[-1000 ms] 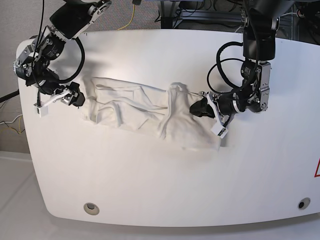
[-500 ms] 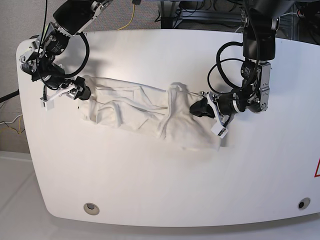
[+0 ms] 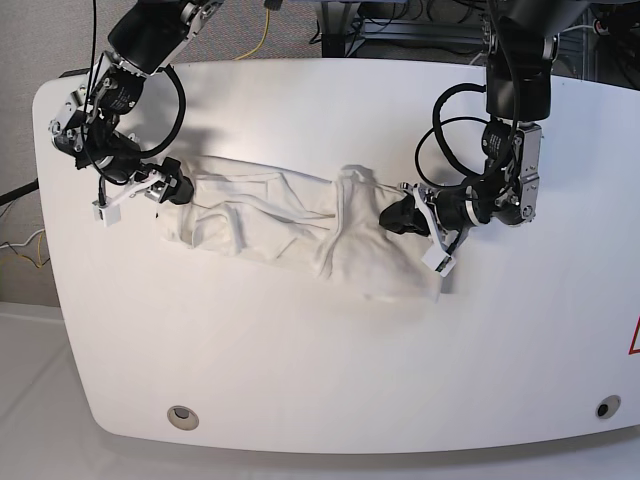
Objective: Fold the T-shirt properly
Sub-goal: 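Lower the right gripper onto the free band end and grasp it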
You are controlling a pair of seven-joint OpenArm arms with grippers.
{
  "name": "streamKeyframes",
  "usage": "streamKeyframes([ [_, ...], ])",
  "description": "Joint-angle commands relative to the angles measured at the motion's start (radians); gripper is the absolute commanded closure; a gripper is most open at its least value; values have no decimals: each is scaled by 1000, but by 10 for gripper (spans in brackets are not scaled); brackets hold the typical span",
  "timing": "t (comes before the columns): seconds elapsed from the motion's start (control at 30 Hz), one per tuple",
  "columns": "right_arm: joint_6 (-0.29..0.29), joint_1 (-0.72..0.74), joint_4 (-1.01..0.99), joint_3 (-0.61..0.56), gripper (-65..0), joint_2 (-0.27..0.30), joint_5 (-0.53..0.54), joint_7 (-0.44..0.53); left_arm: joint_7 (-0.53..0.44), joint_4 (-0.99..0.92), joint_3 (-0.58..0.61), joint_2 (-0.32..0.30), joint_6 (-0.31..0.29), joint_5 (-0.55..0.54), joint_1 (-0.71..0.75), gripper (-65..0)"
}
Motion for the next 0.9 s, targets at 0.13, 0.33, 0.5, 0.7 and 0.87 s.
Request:
streamKeyframes([
  [0.13,-7,46,13,-54,-477,6,15,16,95,-11,6,-9,26,106,11,-47],
  [0.33,-33,75,10,-64,-477,-19,13,16,95,-11,6,-9,26,106,11,-47],
  [0.5,-48,87,9,-67,-477,-33,13,16,97,-11,5,-9,26,106,13,-47],
  [0.7,-48,86,9,-67,-476,-36,13,16,97,-11,5,-9,26,106,13,-47],
  [0.87,-48,81,9,-67,-396,-36,13,16,97,-11,3,-9,26,106,13,-47],
])
